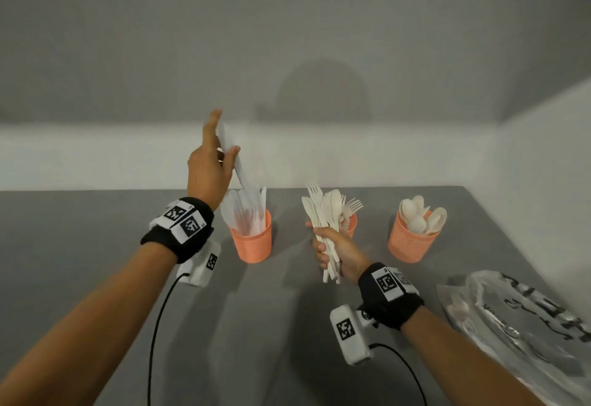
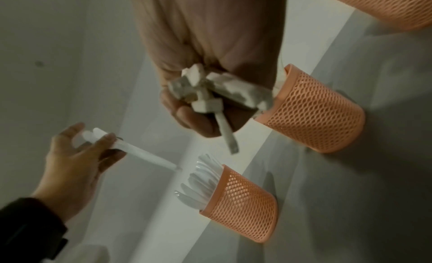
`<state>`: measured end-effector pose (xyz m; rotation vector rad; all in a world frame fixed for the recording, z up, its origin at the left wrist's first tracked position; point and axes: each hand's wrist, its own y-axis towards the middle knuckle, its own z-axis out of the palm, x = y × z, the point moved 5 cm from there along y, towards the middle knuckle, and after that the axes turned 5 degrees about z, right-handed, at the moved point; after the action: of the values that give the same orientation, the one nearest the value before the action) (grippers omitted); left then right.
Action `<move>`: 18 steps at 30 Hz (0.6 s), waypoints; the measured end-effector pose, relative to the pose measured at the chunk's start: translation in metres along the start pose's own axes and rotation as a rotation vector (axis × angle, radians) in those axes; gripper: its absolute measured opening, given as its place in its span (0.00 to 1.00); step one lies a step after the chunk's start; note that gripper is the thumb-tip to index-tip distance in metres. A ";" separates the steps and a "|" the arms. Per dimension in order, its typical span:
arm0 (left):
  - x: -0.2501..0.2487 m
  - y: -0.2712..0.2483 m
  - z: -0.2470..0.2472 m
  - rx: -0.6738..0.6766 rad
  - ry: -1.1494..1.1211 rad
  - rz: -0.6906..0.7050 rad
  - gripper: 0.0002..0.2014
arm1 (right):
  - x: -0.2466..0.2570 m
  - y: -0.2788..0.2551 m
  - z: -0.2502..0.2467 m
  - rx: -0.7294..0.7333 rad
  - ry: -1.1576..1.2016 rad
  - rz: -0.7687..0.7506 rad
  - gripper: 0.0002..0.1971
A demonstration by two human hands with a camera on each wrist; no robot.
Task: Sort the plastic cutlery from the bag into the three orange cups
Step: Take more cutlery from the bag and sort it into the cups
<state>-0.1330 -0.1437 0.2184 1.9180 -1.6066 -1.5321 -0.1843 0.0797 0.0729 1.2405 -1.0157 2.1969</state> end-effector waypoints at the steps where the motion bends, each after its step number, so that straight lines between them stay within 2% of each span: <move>1: 0.004 -0.004 0.007 0.040 0.046 0.032 0.27 | 0.000 0.000 0.003 0.021 0.012 0.009 0.09; 5: 0.023 -0.031 0.034 0.143 0.084 0.041 0.22 | 0.000 -0.001 0.007 0.071 0.034 0.023 0.13; 9: 0.047 -0.060 0.060 0.286 0.185 -0.036 0.19 | -0.001 -0.001 0.007 0.105 0.040 0.039 0.15; 13: 0.062 -0.081 0.075 0.411 0.307 -0.135 0.16 | -0.001 -0.001 0.003 0.130 0.060 0.057 0.22; 14: 0.062 -0.082 0.076 0.423 0.340 -0.127 0.16 | -0.001 -0.001 0.001 0.128 0.067 0.057 0.23; 16: 0.057 -0.081 0.077 0.431 0.399 -0.019 0.20 | -0.001 -0.001 -0.001 0.124 0.092 0.064 0.24; 18: 0.045 -0.079 0.074 0.342 0.383 0.064 0.25 | -0.001 -0.001 -0.003 0.121 0.109 0.066 0.25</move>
<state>-0.1498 -0.1182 0.1058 2.1372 -1.8090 -0.8335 -0.1845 0.0825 0.0714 1.1389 -0.9054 2.3792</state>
